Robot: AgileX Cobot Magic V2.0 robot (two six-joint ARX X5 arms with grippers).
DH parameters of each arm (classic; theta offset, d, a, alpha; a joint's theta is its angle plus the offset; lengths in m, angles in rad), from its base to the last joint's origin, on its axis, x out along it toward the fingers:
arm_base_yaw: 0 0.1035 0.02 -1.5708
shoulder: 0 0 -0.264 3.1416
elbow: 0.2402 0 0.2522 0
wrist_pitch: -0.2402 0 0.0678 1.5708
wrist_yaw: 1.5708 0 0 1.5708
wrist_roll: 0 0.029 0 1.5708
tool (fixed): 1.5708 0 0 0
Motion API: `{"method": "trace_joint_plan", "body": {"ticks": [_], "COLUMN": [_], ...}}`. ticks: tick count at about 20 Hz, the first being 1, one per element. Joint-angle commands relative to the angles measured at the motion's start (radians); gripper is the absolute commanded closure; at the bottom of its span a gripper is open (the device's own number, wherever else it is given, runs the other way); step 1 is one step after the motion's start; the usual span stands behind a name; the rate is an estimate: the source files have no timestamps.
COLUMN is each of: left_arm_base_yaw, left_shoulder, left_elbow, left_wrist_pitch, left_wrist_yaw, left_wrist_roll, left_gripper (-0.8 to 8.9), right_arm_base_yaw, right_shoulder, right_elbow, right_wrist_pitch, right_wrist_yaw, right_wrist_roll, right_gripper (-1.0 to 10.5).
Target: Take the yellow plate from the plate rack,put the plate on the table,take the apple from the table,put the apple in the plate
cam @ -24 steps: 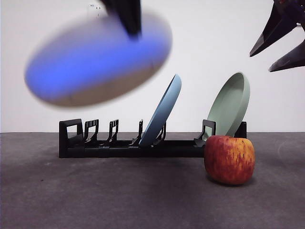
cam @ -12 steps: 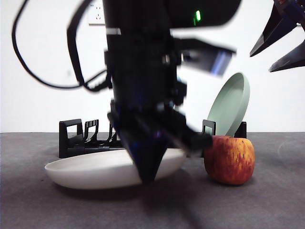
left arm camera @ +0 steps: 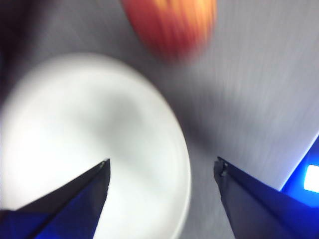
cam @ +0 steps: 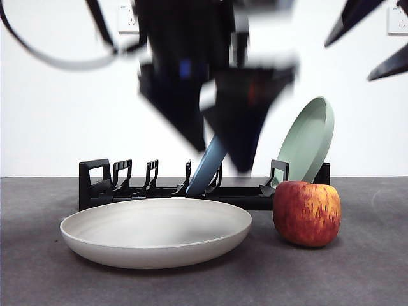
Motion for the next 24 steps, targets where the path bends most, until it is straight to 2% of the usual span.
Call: {"method": "trace_joint_plan", "body": {"ticks": [1, 3, 6, 12, 15, 21, 24], "left_arm_base_yaw": [0.004, 0.011, 0.037, 0.088, 0.089, 0.089, 0.089], "left_shoulder": [-0.14, -0.277, -0.472, -0.772, -0.865, -0.923, -0.922], "left_elbow": [-0.004, -0.004, -0.004, -0.004, -0.004, -0.004, -0.004], "left_wrist_pitch": [0.062, 0.124, 0.198, 0.237, 0.236, 0.216, 0.196], "left_wrist_yaw": [-0.034, -0.079, -0.161, -0.322, -0.389, -0.415, -0.414], "left_wrist_roll": [-0.018, -0.01, 0.026, 0.084, 0.106, 0.107, 0.106], "left_gripper": [4.64, 4.64, 4.68, 4.68, 4.68, 4.68, 4.68], "right_arm_base_yaw": [0.049, 0.117, 0.225, 0.363, 0.373, 0.374, 0.374], "right_shoulder": [0.003, 0.009, 0.043, 0.22, 0.344, 0.592, 0.658], "right_elbow": [0.085, 0.151, 0.215, 0.227, 0.227, 0.227, 0.227], "right_wrist_pitch": [-0.115, -0.201, -0.288, -0.335, -0.328, -0.326, -0.324], "right_wrist_yaw": [0.079, 0.171, 0.285, 0.399, 0.401, 0.39, 0.39], "right_wrist_roll": [-0.115, -0.149, -0.184, -0.184, -0.183, -0.183, -0.183], "right_gripper": [4.5, 3.7, 3.4, 3.4, 3.4, 3.5, 3.5]}}
